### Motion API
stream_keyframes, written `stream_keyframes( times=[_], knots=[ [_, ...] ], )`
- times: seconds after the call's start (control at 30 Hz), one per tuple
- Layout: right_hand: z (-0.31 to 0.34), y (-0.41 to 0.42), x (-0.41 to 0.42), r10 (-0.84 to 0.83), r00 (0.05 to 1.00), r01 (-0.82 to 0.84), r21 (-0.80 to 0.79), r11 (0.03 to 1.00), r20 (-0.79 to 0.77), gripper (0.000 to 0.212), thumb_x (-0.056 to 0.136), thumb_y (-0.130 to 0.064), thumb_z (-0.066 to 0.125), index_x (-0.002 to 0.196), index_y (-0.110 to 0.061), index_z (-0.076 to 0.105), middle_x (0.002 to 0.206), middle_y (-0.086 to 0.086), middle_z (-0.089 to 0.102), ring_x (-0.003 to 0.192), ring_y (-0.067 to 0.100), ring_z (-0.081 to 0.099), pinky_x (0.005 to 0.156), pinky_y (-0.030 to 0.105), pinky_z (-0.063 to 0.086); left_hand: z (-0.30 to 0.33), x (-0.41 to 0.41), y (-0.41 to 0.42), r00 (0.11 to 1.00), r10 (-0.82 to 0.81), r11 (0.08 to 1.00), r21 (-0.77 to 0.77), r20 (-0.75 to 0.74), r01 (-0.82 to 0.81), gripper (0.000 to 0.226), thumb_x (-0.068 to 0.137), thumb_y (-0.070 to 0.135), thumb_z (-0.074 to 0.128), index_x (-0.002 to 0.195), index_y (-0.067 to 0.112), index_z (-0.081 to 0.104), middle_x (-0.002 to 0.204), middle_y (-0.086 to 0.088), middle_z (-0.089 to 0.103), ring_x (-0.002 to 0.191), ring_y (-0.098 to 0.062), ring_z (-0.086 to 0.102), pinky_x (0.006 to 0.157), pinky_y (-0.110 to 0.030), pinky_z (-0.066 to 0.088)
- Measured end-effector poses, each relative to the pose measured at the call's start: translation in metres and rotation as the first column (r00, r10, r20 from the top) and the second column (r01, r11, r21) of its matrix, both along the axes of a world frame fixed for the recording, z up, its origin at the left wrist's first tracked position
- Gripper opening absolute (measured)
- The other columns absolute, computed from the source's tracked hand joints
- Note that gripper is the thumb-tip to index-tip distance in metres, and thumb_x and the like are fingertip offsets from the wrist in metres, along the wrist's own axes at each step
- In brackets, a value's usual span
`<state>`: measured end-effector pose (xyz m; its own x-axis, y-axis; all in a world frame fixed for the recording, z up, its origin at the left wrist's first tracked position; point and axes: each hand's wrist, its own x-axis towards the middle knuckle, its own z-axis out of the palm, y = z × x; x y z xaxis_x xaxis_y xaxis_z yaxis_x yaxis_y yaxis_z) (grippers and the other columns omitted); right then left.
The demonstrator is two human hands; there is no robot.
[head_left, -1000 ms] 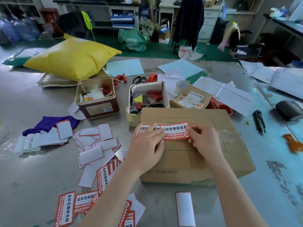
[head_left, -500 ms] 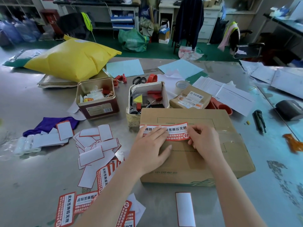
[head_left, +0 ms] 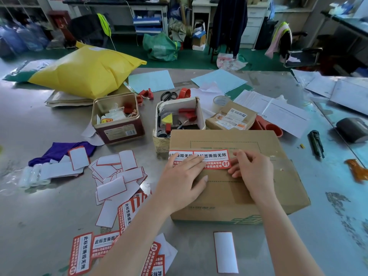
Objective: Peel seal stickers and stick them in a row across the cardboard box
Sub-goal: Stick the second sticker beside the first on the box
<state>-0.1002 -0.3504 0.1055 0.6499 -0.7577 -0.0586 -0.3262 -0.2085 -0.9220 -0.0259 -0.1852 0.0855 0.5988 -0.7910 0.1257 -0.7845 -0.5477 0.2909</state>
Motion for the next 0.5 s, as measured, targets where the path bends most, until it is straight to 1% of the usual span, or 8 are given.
stream_keyframes(
  times=[0.1,0.2,0.27,0.37,0.5],
  knots=[
    [-0.001,-0.002,-0.003,-0.124,0.989,0.122,0.023,0.992,0.078,0.030,0.092,-0.016,0.049,0.066,-0.023,0.064,0.062,0.001,0.070,0.048,0.018,0.063,0.065,0.035,0.056,0.003,0.000,-0.006,1.000,-0.026,0.997,0.068,-0.005,0.026,0.061,0.089,0.053,0.018,0.143,0.027,0.032,0.152,0.012,0.026,0.142,-0.003,0.017,0.113,-0.032,-0.007],
    [-0.004,-0.002,-0.006,-0.195,0.972,0.194,0.021,0.981,0.131,0.026,0.090,-0.014,0.048,0.072,-0.020,0.066,0.065,-0.001,0.070,0.046,0.014,0.062,0.063,0.035,0.056,0.003,0.001,-0.020,0.998,-0.058,0.992,0.116,-0.007,0.059,0.062,0.090,0.053,0.016,0.144,0.026,0.027,0.155,0.009,0.020,0.143,-0.007,0.012,0.116,-0.039,-0.002],
    [-0.005,-0.002,-0.007,-0.209,0.966,0.206,0.035,0.978,0.152,0.026,0.090,-0.012,0.047,0.074,-0.018,0.066,0.065,-0.001,0.069,0.046,0.014,0.062,0.062,0.034,0.055,0.003,0.002,-0.032,0.997,-0.082,0.988,0.133,-0.001,0.082,0.060,0.092,0.053,0.018,0.145,0.024,0.026,0.156,0.006,0.017,0.144,-0.009,0.011,0.118,-0.041,0.002],
    [-0.005,-0.002,-0.007,-0.208,0.966,0.206,0.030,0.978,0.151,0.025,0.090,-0.012,0.047,0.076,-0.014,0.068,0.064,0.001,0.069,0.046,0.013,0.061,0.060,0.034,0.055,0.003,0.005,-0.048,0.992,-0.122,0.984,0.126,-0.041,0.127,0.054,0.097,0.047,0.024,0.145,0.022,0.027,0.157,0.006,0.016,0.144,-0.009,0.010,0.118,-0.041,0.004],
    [-0.005,-0.002,-0.008,-0.202,0.969,0.203,0.005,0.979,0.145,0.026,0.091,-0.013,0.048,0.075,-0.015,0.068,0.063,0.000,0.069,0.046,0.014,0.061,0.062,0.035,0.056,0.005,0.004,-0.051,0.973,-0.222,0.970,0.084,-0.063,0.227,0.047,0.099,0.040,0.026,0.142,0.022,0.035,0.154,0.008,0.024,0.143,-0.007,0.014,0.116,-0.039,0.005]
  ],
)
